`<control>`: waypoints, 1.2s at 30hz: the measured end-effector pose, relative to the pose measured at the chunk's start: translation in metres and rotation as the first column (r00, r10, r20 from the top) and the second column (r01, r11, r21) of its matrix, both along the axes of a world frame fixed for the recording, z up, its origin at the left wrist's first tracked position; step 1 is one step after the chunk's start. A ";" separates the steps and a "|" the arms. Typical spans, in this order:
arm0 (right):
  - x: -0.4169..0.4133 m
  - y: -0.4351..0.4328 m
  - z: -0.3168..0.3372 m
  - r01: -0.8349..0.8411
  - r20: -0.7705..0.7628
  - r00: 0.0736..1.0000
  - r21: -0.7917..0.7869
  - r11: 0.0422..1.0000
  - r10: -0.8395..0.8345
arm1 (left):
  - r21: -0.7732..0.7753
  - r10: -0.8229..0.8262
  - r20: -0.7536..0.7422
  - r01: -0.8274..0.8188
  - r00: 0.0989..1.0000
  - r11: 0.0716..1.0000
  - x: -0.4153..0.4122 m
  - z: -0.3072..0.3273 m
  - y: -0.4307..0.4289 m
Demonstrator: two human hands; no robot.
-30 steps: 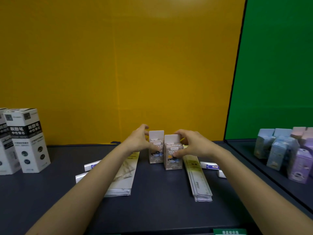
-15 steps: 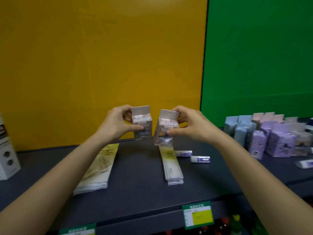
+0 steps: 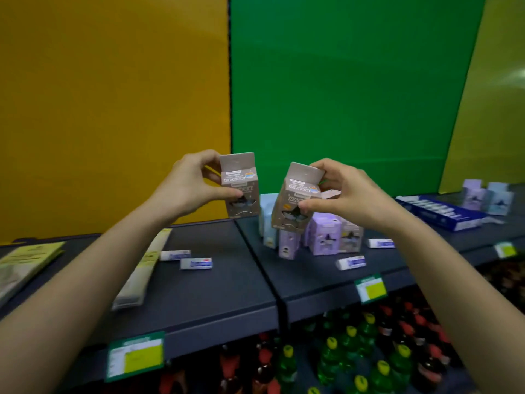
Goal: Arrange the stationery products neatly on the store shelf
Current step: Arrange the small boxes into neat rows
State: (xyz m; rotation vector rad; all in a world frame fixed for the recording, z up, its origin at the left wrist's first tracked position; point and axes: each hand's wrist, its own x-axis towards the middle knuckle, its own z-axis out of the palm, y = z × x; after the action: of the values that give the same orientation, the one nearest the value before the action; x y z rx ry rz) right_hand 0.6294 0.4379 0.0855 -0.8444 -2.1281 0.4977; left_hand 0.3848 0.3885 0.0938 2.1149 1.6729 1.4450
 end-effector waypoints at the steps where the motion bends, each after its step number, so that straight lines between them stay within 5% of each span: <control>1: 0.018 0.006 0.000 0.008 -0.007 1.000 0.004 1.000 -0.008 | 0.007 0.001 0.008 -0.001 1.000 1.000 0.015 -0.001 0.004; 15: 0.170 0.082 0.002 0.099 -0.003 0.995 -0.001 0.995 -0.099 | 0.020 -0.021 0.083 0.019 0.996 1.000 0.141 0.000 0.066; 36: 0.175 0.201 -0.049 -0.168 0.098 0.979 -0.131 0.977 0.182 | -0.056 0.002 -0.012 -0.003 1.000 0.998 0.172 0.002 0.171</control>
State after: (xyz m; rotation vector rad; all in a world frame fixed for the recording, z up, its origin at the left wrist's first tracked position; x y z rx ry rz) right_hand 0.8048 0.6394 0.0367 -0.7698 -2.3043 0.6938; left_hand 0.5569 0.5592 0.0963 2.0969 1.7002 1.3720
